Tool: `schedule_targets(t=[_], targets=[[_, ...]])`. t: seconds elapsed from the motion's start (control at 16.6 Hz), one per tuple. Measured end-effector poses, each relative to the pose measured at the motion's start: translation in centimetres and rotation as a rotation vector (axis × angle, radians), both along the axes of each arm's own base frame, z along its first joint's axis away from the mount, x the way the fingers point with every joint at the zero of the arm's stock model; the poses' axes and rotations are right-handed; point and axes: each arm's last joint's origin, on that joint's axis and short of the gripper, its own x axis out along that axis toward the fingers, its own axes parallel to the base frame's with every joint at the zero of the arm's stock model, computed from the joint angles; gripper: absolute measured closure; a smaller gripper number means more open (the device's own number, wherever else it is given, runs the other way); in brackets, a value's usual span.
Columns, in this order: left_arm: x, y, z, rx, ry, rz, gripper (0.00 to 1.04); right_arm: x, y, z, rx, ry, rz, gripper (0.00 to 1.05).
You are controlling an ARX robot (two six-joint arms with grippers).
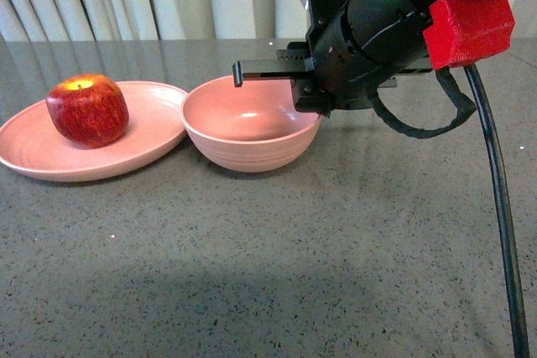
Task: Move apple from plate to bowl
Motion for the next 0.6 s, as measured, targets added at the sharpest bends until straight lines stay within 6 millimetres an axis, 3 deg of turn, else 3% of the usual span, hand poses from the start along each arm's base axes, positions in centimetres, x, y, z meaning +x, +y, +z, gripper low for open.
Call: schedule_targets(t=[0.06,0.36,0.6], targets=[[0.0,0.0,0.0,0.0,0.0,0.0,0.07,-0.02,-0.01,-0.03,0.001,0.005,-0.003,1.02],[0.0,0.0,0.0,0.0,0.0,0.0,0.07,-0.02,-0.1,-0.01,-0.001,0.009,-0.01,0.54],[0.0,0.0,0.0,0.0,0.0,0.0,0.07,-0.05,-0.13,0.15,0.001,0.006,-0.01,0.41]])
